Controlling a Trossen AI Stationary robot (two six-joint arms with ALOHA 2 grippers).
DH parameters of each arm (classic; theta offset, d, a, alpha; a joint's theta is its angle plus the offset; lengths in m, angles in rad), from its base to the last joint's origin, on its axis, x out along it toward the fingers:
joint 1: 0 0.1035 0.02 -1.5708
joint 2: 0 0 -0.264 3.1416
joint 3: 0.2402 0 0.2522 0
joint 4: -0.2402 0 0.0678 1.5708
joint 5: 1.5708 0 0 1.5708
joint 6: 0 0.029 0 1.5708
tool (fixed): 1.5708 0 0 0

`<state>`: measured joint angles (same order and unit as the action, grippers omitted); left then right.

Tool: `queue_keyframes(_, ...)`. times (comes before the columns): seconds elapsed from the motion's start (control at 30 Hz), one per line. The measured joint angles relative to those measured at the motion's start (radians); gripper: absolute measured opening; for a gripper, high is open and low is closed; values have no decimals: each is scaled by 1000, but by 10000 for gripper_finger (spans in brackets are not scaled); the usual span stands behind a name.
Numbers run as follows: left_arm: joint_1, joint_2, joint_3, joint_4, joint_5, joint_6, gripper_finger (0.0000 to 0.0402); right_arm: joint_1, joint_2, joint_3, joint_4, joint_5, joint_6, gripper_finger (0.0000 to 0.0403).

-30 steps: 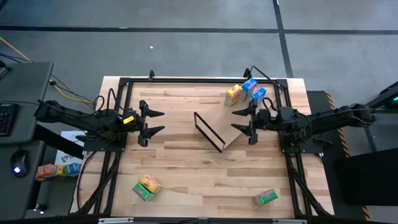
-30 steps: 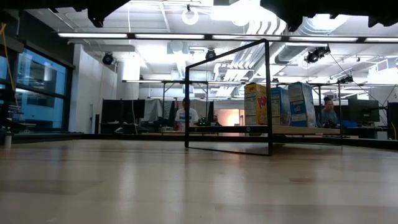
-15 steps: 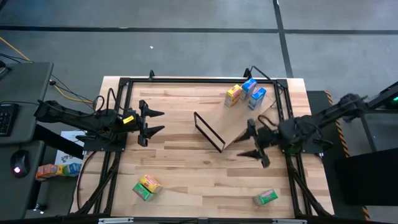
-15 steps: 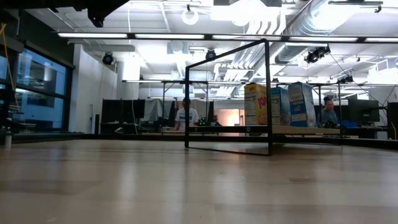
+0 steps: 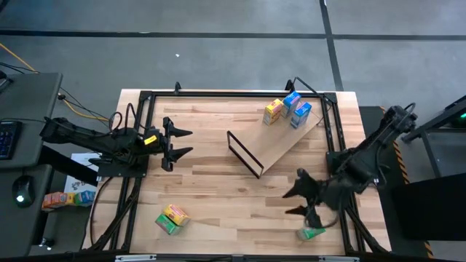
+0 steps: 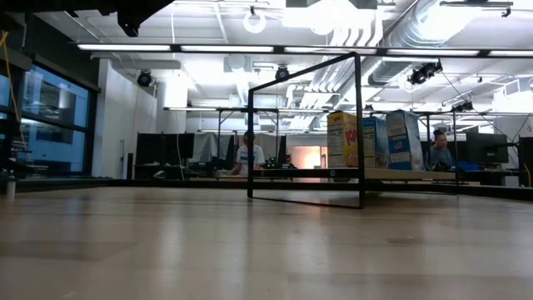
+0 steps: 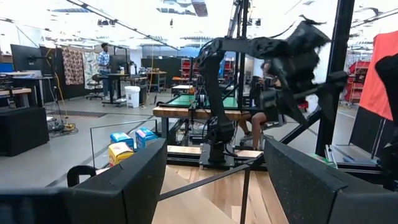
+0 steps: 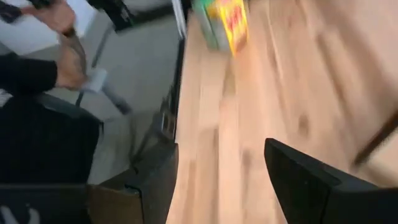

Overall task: Stack cereal on shelf
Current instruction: Put the right green cereal box on the shelf

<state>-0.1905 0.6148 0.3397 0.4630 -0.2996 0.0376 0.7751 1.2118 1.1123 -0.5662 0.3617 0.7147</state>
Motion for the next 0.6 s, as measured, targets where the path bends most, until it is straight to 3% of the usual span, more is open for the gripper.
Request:
queue_keyframes(0.2, 0, 0, 0, -16, 0, -1, 259, 70, 118, 14, -73, -177, 277, 232)
queue_keyframes(0.4, 0, 0, 0, -47, 0, -50, 259, 91, 218, 14, -82, -323, 300, 232)
queue_keyframes(0.6, 0, 5, 0, -108, 0, -90, 259, 94, 264, 14, -81, -324, 291, 232)
